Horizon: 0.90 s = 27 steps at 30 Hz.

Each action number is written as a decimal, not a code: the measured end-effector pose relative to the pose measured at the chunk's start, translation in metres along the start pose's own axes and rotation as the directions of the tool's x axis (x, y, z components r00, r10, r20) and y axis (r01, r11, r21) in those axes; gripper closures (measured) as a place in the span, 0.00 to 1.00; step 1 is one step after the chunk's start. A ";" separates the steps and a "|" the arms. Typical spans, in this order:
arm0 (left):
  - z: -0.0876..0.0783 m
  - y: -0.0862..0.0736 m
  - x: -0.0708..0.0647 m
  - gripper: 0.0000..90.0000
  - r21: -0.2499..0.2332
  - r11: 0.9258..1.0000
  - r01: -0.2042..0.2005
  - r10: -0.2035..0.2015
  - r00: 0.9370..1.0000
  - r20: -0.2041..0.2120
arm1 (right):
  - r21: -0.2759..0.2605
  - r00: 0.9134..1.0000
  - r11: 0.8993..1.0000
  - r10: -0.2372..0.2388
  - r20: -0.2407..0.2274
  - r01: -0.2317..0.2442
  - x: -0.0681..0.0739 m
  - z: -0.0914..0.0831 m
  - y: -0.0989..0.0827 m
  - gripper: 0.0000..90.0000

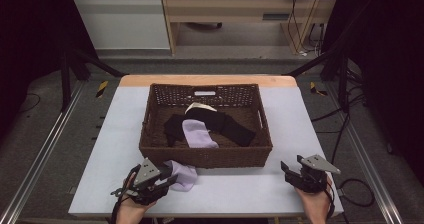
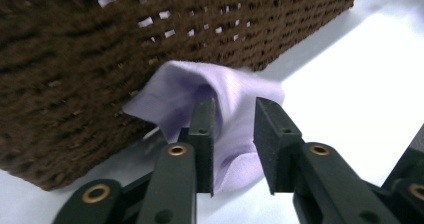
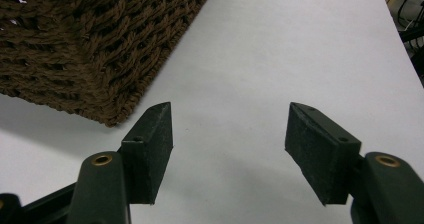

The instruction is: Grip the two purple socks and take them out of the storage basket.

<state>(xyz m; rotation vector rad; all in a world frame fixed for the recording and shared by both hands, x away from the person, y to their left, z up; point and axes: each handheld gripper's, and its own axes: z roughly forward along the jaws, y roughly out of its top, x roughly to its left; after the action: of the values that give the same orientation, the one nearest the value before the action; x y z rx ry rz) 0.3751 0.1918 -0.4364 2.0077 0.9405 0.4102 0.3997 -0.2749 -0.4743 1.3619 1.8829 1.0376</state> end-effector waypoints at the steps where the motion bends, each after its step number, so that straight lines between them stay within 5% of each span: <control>1: -0.002 0.002 0.000 0.73 -0.010 1.000 0.001 -0.001 1.000 -0.007 | 0.001 1.000 1.000 0.002 -0.001 -0.002 0.000 0.000 0.000 0.40; 16: -0.033 0.049 0.004 0.56 -0.159 0.987 0.013 -0.021 0.998 -0.053 | 0.004 1.000 1.000 0.007 0.001 -0.007 -0.001 0.001 -0.001 0.39; 27: -0.028 0.103 0.020 0.52 -0.200 0.980 -0.005 -0.012 0.996 -0.084 | -0.002 1.000 1.000 0.013 -0.002 -0.013 -0.001 0.001 0.000 0.39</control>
<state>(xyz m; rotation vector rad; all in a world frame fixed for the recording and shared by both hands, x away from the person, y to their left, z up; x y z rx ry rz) 0.4193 0.1867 -0.3373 1.8175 0.9168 0.5697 0.4006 -0.2758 -0.4746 1.3747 1.8762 1.0473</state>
